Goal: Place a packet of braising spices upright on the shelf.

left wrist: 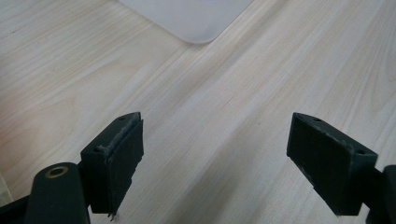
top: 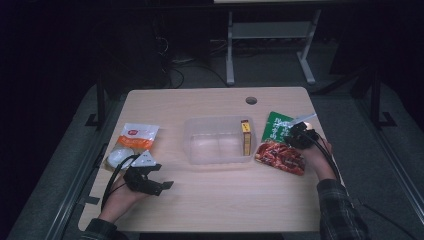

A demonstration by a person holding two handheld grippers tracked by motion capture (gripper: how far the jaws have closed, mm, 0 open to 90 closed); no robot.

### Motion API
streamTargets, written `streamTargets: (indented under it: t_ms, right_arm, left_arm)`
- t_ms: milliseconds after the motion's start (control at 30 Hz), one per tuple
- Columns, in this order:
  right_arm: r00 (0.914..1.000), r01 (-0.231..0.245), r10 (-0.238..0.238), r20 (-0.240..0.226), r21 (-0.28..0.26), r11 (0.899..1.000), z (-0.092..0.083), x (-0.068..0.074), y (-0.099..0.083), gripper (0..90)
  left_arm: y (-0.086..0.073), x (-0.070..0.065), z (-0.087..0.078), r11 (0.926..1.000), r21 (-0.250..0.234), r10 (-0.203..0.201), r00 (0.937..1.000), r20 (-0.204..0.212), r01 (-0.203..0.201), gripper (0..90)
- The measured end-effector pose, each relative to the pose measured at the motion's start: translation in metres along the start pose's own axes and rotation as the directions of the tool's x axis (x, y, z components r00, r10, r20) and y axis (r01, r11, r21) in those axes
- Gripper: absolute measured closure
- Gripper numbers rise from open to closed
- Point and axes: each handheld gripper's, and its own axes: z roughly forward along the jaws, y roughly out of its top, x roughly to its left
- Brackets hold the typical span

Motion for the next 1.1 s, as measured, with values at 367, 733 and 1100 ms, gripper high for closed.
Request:
streamTargets:
  t_ms: [367,733,1100]
  right_arm:
    - [0.9991,0.023,-0.026,0.035,0.076,0.997,0.019,-0.007,0.012,90.0]
    - [0.9930,0.110,-0.107,-0.050,0.049,0.993,0.002,0.020,-0.008,90.0]
    - [0.9747,0.170,-0.161,-0.155,0.044,0.984,-0.016,0.047,-0.025,90.0]
  left_arm:
    - [-0.001,0.000,0.002,1.0000,0.005,0.002,0.9999,0.010,-0.002,18.3]
    - [0.000,-0.003,0.007,0.9995,0.029,0.011,0.9996,0.027,-0.012,18.2]
    - [0.000,-0.005,0.008,0.9990,0.040,0.019,0.9992,0.035,-0.020,18.2]
